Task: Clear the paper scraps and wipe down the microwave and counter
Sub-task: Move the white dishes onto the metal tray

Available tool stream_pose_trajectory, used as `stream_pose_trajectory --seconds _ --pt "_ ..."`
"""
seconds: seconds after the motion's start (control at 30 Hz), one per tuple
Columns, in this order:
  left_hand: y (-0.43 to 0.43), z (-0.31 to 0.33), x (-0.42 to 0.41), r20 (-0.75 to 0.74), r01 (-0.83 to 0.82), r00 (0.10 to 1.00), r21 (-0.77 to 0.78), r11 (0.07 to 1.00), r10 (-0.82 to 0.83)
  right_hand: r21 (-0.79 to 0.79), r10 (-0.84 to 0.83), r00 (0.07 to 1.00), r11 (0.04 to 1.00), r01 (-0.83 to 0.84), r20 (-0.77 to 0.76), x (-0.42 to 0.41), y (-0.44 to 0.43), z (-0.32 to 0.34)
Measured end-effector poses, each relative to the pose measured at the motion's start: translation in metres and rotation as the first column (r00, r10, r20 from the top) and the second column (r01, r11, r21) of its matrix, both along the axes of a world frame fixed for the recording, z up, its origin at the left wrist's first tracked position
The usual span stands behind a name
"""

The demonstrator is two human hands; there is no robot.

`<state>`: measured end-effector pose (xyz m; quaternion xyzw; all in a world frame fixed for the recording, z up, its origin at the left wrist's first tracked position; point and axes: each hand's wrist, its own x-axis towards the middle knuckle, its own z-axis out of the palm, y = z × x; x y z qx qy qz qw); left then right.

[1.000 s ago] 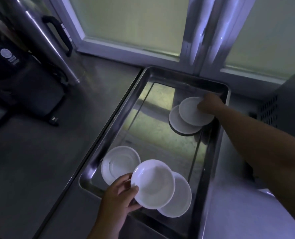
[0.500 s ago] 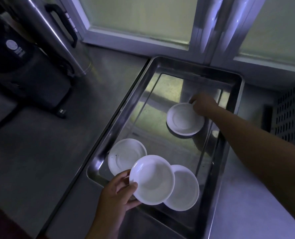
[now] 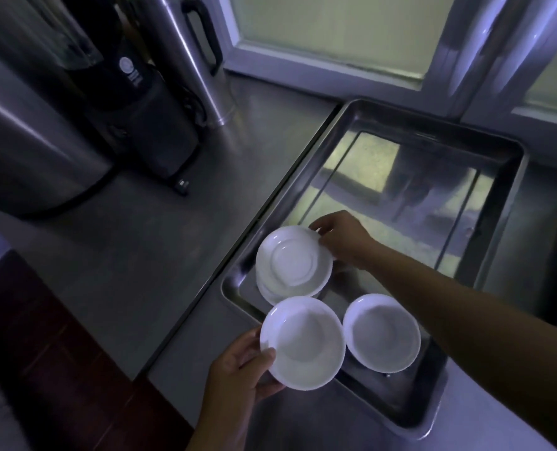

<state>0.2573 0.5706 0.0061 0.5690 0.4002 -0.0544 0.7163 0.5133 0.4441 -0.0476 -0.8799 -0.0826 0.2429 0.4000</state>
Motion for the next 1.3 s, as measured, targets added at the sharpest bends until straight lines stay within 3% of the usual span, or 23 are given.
stream_pose_trajectory --seconds 0.27,0.33,0.43,0.57,0.7,0.8,0.87,0.9,1.03,1.07,1.17,1.23,1.3 --pt "0.018 -0.003 -0.023 0.032 -0.092 0.995 -0.026 0.995 0.093 -0.372 0.282 0.926 0.911 -0.177 0.250 -0.024 0.031 -0.034" --pt "0.018 -0.005 -0.028 0.024 -0.102 0.994 -0.013 0.995 0.103 -0.400 0.314 0.913 0.896 -0.193 0.261 -0.026 0.032 -0.037" --pt "0.018 -0.006 -0.030 0.005 -0.105 0.994 -0.004 0.994 0.105 -0.307 0.231 0.952 0.938 -0.162 0.201 -0.025 0.030 -0.029" --pt "0.012 -0.006 -0.018 -0.012 -0.049 0.999 0.018 0.999 0.050 -0.054 -0.075 0.982 0.995 0.086 0.175 -0.027 -0.003 -0.002" --pt "-0.006 -0.007 0.015 0.010 0.121 0.993 0.043 0.992 -0.122 0.250 -0.354 0.926 0.916 0.315 0.130 -0.067 -0.076 0.022" --pt "-0.032 -0.010 0.047 0.016 0.312 0.949 0.069 0.948 -0.313 0.324 -0.536 0.844 0.804 0.499 0.030 -0.115 -0.127 0.033" --pt "-0.051 -0.016 0.066 0.004 0.463 0.878 0.249 0.851 -0.479 0.342 -0.632 0.775 0.728 0.594 0.000 -0.148 -0.150 0.037" --pt "-0.059 -0.019 0.074 -0.027 0.534 0.824 0.369 0.760 -0.566 0.349 -0.664 0.748 0.698 0.625 -0.010 -0.163 -0.158 0.039" --pt "-0.079 -0.032 0.100 -0.318 0.613 0.631 0.764 0.203 -0.708 0.338 -0.722 0.691 0.641 0.689 -0.042 -0.206 -0.179 0.045" --pt "-0.084 -0.033 0.103 -0.353 0.605 0.586 0.789 0.105 -0.730 0.329 -0.730 0.682 0.633 0.701 -0.048 -0.214 -0.183 0.045" --pt "-0.101 -0.037 0.108 -0.453 0.714 0.371 0.698 -0.063 -0.810 0.318 -0.754 0.653 0.602 0.733 -0.076 -0.235 -0.194 0.049" --pt "-0.114 -0.044 0.108 -0.572 0.779 0.227 0.592 -0.205 -0.788 0.313 -0.774 0.627 0.576 0.755 -0.086 -0.249 -0.197 0.050" --pt "-0.126 -0.051 0.107 -0.663 0.797 0.158 0.523 -0.302 -0.732 0.307 -0.794 0.601 0.552 0.775 -0.089 -0.262 -0.197 0.053"
